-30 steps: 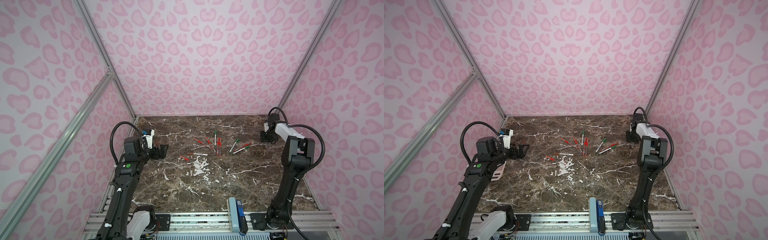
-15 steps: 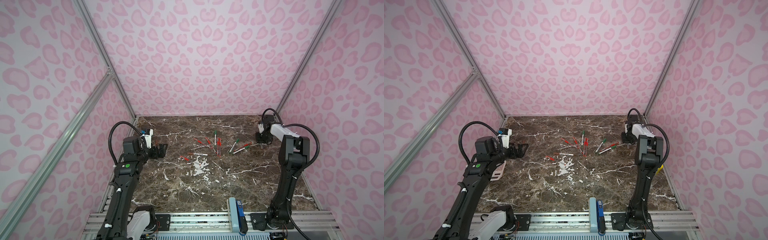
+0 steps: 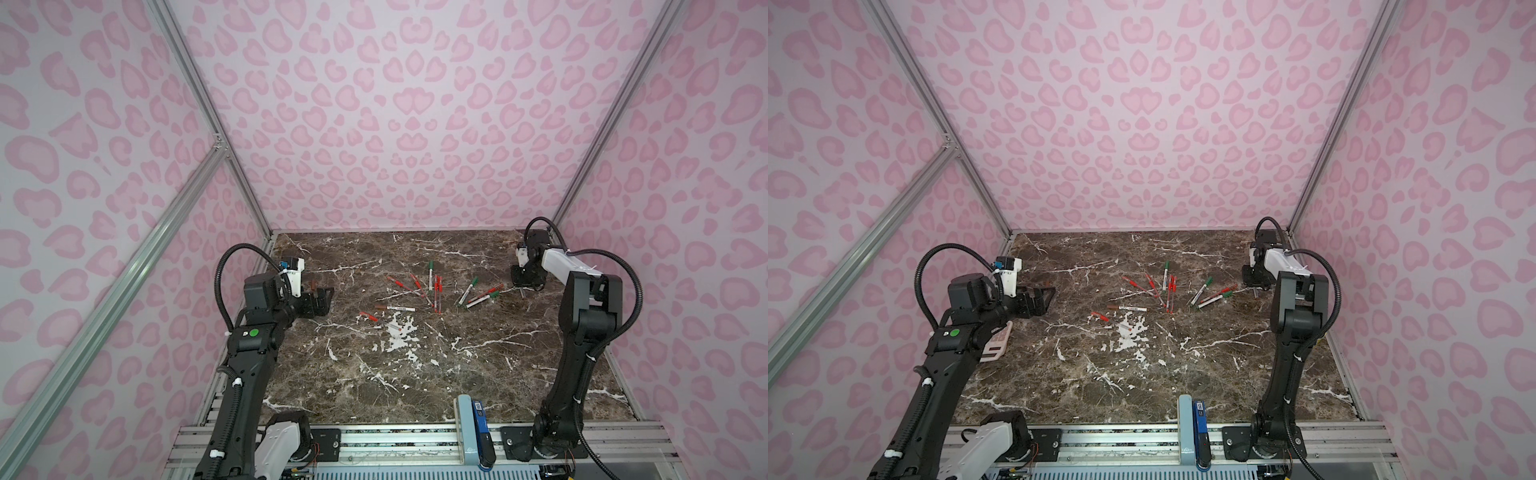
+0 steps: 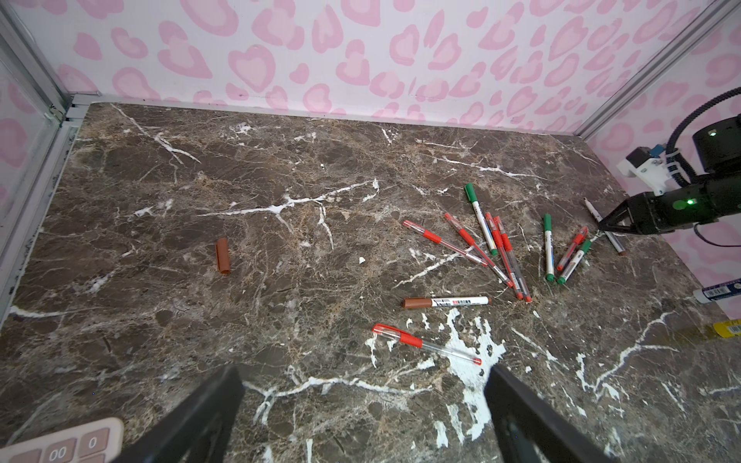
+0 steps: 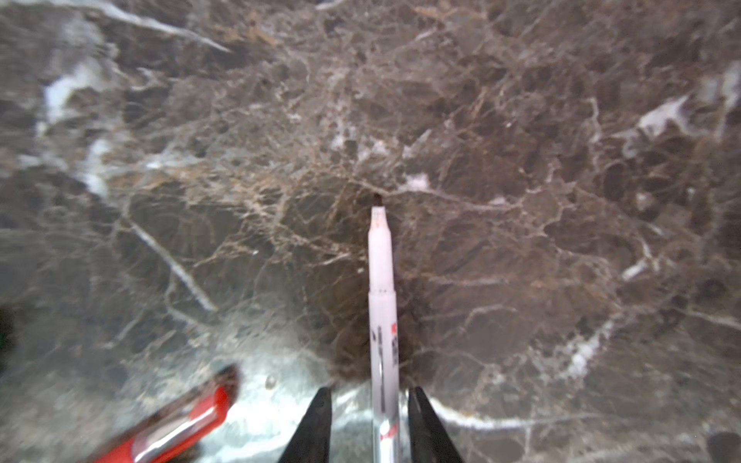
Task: Open the pen caps
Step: 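Lay the uncapped marker near the far corner and open the right gripper, then move the right gripper back over the pen pile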
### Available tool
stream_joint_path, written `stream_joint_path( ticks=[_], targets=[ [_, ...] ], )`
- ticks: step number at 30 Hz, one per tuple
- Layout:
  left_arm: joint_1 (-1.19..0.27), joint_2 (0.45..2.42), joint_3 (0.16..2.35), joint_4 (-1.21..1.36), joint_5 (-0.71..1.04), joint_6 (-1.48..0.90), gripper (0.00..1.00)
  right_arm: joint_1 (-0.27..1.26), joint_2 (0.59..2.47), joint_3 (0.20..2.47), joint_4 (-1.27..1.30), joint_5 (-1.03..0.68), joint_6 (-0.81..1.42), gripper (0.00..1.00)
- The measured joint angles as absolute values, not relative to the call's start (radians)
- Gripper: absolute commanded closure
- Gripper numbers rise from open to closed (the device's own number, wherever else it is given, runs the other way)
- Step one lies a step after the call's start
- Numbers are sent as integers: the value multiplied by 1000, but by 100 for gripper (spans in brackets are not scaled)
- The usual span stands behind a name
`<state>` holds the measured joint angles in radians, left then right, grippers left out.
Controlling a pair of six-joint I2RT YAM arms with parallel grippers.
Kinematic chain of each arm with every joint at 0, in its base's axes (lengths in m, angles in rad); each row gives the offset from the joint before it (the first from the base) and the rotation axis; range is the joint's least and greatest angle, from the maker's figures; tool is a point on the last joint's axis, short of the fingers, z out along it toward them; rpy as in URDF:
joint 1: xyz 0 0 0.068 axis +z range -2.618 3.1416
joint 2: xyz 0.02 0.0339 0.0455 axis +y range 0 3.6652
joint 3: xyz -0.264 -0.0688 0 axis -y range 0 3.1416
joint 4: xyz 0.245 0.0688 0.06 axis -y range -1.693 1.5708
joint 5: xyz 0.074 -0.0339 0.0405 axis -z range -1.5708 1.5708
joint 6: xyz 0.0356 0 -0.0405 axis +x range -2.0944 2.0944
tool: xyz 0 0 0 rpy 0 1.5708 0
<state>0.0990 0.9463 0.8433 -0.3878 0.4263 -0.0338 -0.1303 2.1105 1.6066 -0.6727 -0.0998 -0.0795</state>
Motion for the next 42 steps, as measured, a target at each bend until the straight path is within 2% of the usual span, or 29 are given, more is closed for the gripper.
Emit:
stream_joint_path(
  ticks=[11, 16, 23, 30, 42],
  targets=[
    [105, 947, 834, -387, 434, -44, 2, -110, 1849, 1495, -638, -192, -64, 55],
    [105, 944, 834, -381, 440, -44, 2, 5, 1744, 1424, -622, -250, -102, 52],
    [104, 946, 830, -365, 446, -45, 2, 203, 1702, 1396, -617, -287, -191, 50],
    [104, 944, 826, -361, 448, -45, 2, 385, 1792, 1499, -675, -319, -253, 50],
    [104, 938, 827, -358, 445, -45, 2, 607, 2136, 1839, -834, -295, -323, 50]
  ],
)
